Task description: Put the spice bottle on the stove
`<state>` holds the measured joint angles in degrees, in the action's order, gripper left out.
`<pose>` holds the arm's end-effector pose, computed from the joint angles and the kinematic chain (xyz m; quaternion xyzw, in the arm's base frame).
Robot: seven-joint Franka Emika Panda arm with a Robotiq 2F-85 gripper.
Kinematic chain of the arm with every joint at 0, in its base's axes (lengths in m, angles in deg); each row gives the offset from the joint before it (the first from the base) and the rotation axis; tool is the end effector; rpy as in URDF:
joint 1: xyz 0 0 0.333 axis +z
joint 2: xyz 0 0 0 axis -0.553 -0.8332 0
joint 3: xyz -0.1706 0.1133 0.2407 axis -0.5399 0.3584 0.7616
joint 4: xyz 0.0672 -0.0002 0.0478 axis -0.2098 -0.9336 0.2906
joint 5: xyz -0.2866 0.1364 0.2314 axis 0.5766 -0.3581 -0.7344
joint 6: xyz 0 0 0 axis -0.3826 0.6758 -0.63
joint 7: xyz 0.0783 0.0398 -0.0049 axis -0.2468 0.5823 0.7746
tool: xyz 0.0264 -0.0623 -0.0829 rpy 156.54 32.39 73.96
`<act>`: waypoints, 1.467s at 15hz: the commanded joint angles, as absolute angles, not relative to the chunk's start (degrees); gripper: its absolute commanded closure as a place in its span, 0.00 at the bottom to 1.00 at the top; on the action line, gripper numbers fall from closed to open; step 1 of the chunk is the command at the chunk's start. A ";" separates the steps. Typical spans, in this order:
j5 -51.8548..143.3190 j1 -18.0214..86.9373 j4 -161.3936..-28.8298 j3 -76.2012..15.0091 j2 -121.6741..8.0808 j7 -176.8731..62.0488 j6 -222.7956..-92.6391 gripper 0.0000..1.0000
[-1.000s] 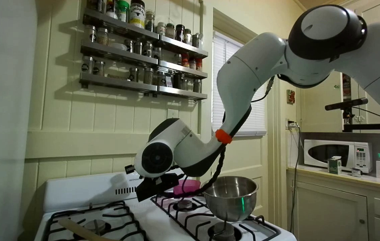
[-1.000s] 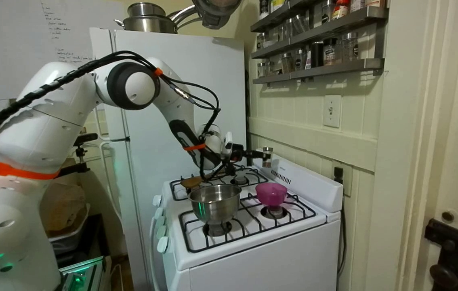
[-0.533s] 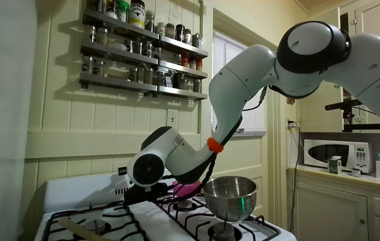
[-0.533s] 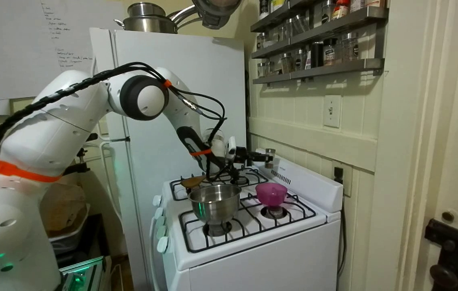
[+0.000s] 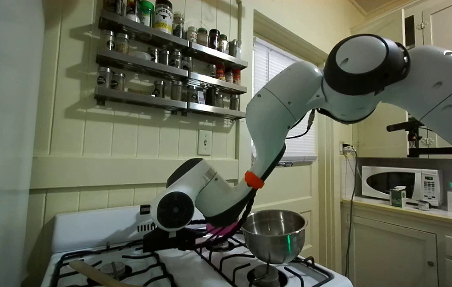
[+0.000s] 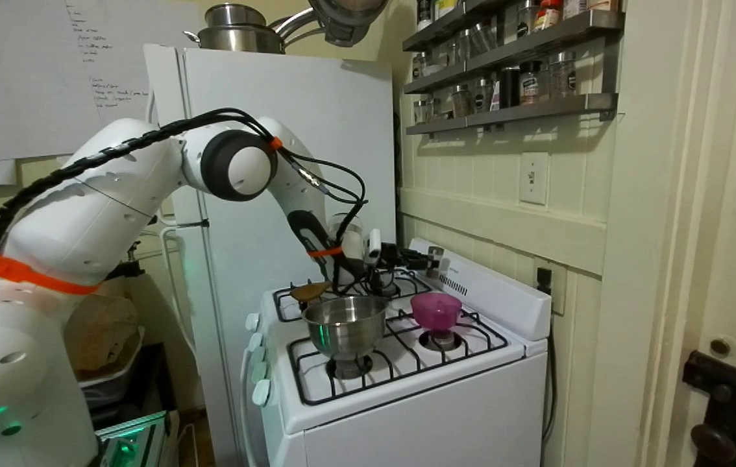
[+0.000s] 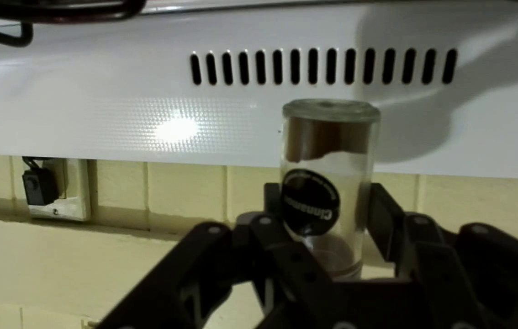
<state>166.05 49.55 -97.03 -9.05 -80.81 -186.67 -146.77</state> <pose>0.6256 0.3361 0.2420 0.7648 -0.0882 0.6333 0.0788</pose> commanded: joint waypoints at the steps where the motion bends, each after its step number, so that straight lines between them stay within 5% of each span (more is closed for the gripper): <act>1: 165.56 49.24 -96.14 -9.13 -81.81 -188.99 -149.13 0.77; 22: 157.08 47.81 -96.59 -9.70 -82.61 -183.99 -157.48 0.77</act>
